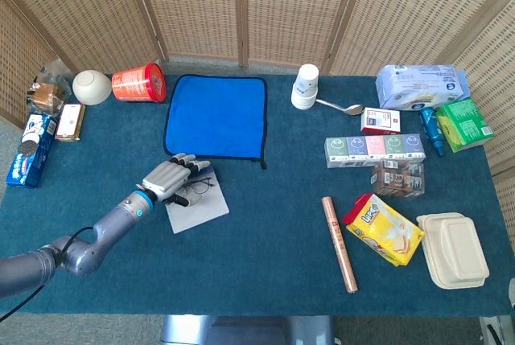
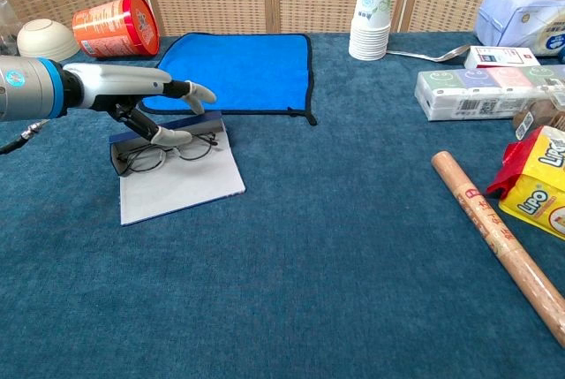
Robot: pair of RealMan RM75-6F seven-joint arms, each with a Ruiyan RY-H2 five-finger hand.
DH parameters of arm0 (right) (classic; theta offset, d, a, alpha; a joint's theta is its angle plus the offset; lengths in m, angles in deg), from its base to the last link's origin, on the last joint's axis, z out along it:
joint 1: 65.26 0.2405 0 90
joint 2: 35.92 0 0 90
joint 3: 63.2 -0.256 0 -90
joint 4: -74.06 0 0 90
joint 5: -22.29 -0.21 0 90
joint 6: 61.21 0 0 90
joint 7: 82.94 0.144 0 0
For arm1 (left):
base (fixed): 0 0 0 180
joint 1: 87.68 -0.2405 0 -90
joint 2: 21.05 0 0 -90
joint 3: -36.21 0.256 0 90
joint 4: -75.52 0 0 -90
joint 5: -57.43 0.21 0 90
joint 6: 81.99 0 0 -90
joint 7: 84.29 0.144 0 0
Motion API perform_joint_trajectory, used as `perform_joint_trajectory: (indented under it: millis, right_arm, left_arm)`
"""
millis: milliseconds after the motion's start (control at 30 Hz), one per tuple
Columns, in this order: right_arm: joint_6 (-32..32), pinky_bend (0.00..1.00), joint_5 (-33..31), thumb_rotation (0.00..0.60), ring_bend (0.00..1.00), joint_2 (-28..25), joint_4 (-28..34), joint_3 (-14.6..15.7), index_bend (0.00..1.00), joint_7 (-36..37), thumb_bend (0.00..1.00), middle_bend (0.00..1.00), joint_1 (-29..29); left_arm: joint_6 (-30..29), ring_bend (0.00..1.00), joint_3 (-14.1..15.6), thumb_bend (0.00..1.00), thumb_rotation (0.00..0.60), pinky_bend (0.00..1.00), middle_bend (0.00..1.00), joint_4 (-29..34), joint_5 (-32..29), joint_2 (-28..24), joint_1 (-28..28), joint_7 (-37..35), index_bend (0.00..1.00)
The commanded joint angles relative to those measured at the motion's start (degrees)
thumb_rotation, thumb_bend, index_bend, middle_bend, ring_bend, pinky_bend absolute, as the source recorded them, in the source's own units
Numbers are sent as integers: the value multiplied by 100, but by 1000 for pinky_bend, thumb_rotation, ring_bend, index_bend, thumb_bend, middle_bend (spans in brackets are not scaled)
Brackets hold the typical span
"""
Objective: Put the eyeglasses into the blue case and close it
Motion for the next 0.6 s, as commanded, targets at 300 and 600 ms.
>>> perform_joint_trajectory:
  millis: [300, 600]
  right_arm:
    - [90, 87, 48, 600, 0, -9, -33, 10, 0, 87, 362, 24, -68]
    - [55, 88, 85, 600, 0, 27, -85, 3, 0, 147, 361, 24, -43]
  left_arm:
    - [-24, 0, 228, 354, 311, 0, 136, 633, 431, -246, -30, -55, 30]
    - [-379, 0, 611, 354, 299, 0, 135, 1379, 639, -838, -345, 146, 28]
